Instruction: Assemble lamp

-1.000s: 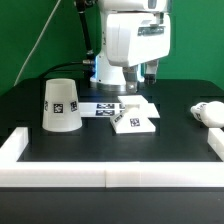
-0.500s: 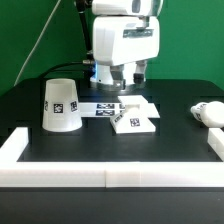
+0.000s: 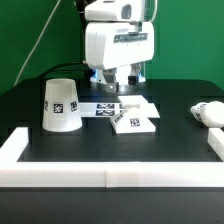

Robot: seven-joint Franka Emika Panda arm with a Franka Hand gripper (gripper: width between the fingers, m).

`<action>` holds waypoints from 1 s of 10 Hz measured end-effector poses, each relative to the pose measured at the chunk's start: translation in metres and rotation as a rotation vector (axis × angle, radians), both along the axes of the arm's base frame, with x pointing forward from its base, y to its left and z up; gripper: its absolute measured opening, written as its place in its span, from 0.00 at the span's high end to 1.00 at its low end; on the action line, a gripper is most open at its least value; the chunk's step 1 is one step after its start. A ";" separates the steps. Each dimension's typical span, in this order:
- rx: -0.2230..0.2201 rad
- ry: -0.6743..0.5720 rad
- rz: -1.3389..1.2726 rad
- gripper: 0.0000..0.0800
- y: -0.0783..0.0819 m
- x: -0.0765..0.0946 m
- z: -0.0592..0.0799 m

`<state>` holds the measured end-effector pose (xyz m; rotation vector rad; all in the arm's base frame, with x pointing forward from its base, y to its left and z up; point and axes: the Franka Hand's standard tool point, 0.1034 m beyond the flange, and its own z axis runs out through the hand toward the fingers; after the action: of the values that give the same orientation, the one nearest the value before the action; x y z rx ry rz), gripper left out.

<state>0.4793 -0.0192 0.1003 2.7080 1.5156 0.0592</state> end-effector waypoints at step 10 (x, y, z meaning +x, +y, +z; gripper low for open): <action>0.064 0.002 -0.812 0.13 0.010 -0.040 -0.013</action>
Offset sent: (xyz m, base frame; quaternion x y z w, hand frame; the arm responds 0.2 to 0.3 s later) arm -0.0230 0.0007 -0.0123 -0.0044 -0.0142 0.2628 0.9647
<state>0.4396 -0.0090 0.0873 3.1292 0.3255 0.0776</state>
